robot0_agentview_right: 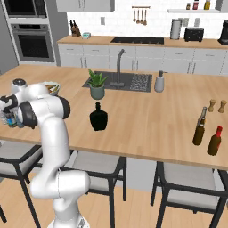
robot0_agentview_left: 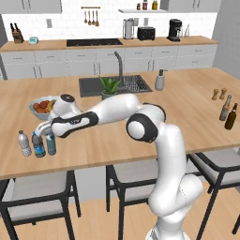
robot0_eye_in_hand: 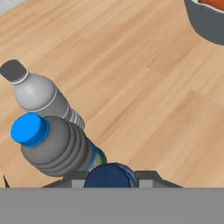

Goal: Move the plastic bottles in the middle to the plastics group, and the glass bottles in the middle to the glass group.

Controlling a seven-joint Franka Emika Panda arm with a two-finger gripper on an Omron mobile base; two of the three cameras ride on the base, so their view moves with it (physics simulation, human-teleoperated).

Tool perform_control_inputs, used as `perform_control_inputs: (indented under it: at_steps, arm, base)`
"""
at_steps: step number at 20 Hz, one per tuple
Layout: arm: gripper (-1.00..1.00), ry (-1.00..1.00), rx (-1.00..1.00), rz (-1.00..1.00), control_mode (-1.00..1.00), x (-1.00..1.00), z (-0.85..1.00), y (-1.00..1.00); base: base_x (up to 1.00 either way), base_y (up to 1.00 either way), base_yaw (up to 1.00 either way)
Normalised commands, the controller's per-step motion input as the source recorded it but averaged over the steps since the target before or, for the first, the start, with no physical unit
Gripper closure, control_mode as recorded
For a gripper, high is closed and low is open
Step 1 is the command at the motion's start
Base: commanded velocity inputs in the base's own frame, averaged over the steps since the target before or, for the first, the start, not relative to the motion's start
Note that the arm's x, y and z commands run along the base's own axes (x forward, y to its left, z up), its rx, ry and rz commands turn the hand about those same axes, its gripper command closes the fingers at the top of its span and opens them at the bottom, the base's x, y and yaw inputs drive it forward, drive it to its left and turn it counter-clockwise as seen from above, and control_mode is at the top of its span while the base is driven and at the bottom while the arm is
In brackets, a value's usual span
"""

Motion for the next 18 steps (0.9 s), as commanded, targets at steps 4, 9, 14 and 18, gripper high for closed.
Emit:
perform_control_inputs:
  at_steps: [4, 9, 14, 18]
  arm:
    - [1.0, 0.07, 0.0, 0.0, -1.0, 0.0, -0.01, 0.0]
    - [-1.0, 0.04, 0.0, 0.0, -1.0, 0.0, 0.0, 0.0]
    - [-1.0, 0.02, 0.0, 0.0, -1.0, 0.0, 0.0, 0.0]
    - [-1.0, 0.0, 0.0, 0.0, -1.0, 0.0, 0.0, 0.0]
  base:
    - [0.0, 0.0, 0.0]
    - [0.0, 0.0, 0.0]
    - [0.0, 0.0, 0.0]
    - [0.0, 0.0, 0.0]
